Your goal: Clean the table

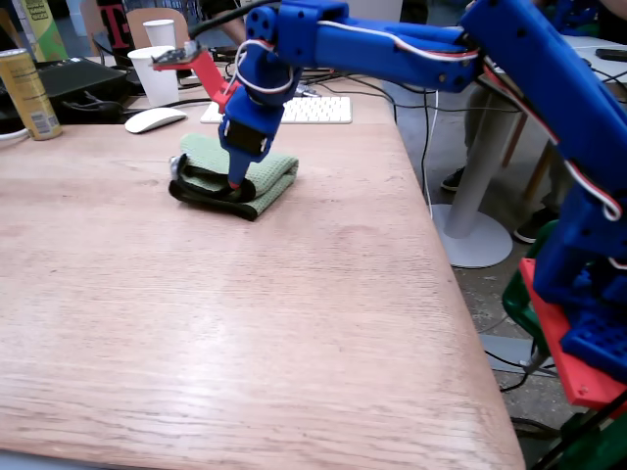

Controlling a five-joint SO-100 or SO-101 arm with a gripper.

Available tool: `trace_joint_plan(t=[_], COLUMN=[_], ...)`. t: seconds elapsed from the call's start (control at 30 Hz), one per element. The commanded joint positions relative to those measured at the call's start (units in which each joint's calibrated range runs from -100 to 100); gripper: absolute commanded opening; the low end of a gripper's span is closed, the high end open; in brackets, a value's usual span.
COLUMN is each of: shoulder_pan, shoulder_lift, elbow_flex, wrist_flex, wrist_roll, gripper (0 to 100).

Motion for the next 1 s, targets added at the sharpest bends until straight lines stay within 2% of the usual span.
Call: trace_joint_plan(t=[0.0,0.17,0.2,0.27,0.33,0.47,0.57,0.63,0.67,0.73,0.87,0.97], shoulder_pan=[-3.4,-2.9,-2.1,-0.9,5.0,19.2,23.5,27.2,27.9,28.4,28.6,28.7], shoulder_lift=[-0.7,-0.7,-0.8,-1.7,-1.8,-0.9,3.6,6.1,6.4,6.5,5.3,-2.3], elbow_flex=[-2.8,-2.0,-1.4,0.9,0.3,0.2,0.3,0.2,0.2,0.2,0.7,1.2], wrist_flex=[-0.9,0.3,0.5,0.5,0.2,-0.9,-0.9,-0.9,-0.9,-0.9,0.5,1.9], wrist_roll=[0.1,0.0,-0.1,0.1,0.1,0.3,4.8,5.8,5.9,5.7,5.2,4.6], gripper=[0,2,5,19,26,26,26,25,21,0,1,1])
